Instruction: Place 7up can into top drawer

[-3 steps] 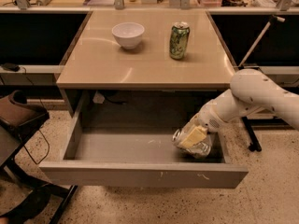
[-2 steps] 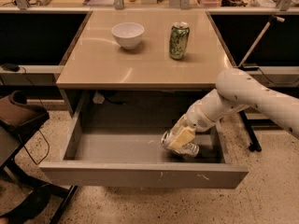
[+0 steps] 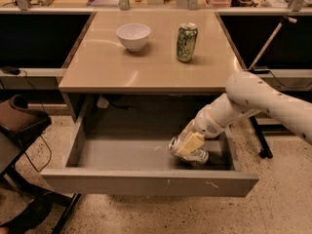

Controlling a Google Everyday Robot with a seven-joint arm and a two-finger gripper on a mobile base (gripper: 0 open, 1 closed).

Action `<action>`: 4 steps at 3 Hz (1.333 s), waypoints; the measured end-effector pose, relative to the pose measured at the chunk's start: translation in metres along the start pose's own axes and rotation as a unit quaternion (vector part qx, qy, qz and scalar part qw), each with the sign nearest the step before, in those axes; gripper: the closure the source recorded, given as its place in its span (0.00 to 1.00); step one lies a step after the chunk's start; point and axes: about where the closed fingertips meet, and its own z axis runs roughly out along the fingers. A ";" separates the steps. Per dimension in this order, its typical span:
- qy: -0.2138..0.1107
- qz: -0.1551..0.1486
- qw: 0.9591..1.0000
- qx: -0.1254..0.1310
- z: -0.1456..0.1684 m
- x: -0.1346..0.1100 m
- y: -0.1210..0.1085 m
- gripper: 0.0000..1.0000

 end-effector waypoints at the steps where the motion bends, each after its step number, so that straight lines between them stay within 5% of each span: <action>1: 0.000 0.000 1.000 0.000 0.000 0.000 0.000 0.35; 2: 0.000 0.000 1.000 0.000 0.000 0.000 0.000 0.11; 3: 0.000 0.000 1.000 0.000 0.000 0.000 0.000 0.00; 4: 0.000 0.000 1.000 0.000 0.000 0.000 0.000 0.00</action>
Offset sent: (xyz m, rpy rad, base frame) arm 0.0000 0.0000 0.0000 0.0000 0.0000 0.0000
